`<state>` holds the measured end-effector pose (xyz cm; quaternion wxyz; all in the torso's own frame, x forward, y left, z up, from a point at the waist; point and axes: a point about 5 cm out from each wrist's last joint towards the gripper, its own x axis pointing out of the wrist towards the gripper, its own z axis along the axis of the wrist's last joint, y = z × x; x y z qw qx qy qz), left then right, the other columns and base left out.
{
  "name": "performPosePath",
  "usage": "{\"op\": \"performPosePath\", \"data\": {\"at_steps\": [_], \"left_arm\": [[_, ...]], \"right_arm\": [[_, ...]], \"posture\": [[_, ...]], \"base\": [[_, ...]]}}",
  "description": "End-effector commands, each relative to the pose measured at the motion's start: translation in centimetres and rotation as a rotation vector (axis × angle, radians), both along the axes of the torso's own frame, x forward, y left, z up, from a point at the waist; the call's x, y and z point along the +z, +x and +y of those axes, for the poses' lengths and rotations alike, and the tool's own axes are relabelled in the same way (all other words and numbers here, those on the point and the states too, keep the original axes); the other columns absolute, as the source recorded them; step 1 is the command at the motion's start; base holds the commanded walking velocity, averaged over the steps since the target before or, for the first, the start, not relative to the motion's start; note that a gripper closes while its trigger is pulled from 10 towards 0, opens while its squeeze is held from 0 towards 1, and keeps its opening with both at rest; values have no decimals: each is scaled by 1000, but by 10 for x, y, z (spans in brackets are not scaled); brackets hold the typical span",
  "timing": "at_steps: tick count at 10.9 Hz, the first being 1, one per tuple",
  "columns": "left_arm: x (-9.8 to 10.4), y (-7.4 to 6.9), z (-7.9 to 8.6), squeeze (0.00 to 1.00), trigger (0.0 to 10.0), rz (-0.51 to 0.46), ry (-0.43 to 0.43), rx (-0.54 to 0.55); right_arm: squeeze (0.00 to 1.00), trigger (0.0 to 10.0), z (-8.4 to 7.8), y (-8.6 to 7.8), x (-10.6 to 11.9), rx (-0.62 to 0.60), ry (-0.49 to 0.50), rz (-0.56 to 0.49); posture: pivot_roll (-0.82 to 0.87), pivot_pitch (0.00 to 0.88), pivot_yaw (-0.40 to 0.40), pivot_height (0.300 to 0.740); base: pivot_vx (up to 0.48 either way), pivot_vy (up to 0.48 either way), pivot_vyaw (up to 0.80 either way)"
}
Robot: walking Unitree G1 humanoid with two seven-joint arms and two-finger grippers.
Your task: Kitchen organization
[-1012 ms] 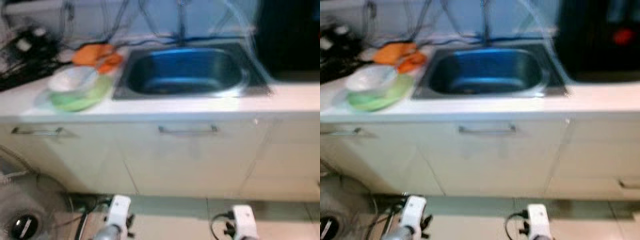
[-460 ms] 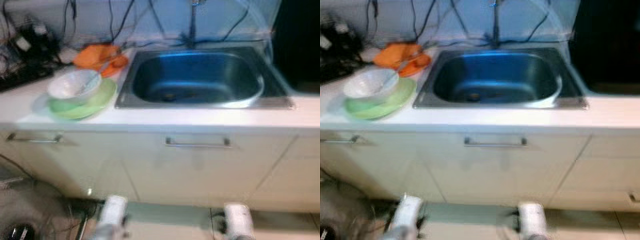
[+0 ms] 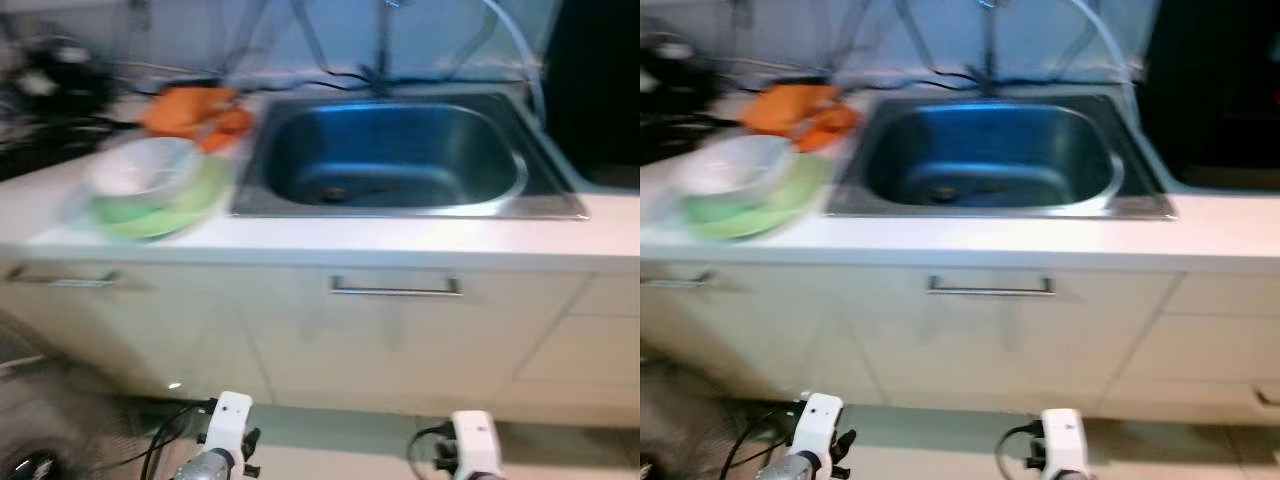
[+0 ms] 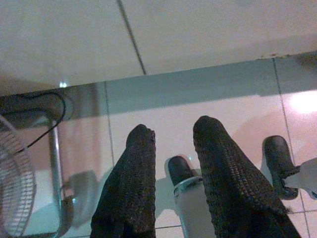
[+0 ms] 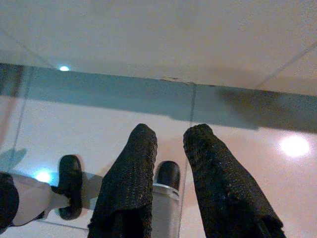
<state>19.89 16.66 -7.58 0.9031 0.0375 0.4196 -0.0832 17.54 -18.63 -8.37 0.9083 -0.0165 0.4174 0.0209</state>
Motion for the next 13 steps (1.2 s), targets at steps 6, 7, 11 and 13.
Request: {"op": "performPosePath", "data": {"at_steps": [6,7,11,13], "left_arm": [[-2,-4,-4,0,10000,8,-13,17],[-2,-4,-5,0,10000,6,-19,20],[-1,-2,-3,0,10000,3,-21,27],[-1,-2,-2,0,10000,4,-21,24]], "right_arm": [[0,10000,-6,0,1,39,-23,-3],[0,10000,-7,0,1,43,-26,-2],[0,10000,-5,1,2,23,-13,-7],[0,10000,-4,1,1,18,-11,-8]], "posture": [[-19,34,67,740],[-18,34,66,740],[-4,50,75,740],[-8,56,81,740]], "base": [[0,0,0],[0,0,0],[0,0,0],[0,367,0]]}}
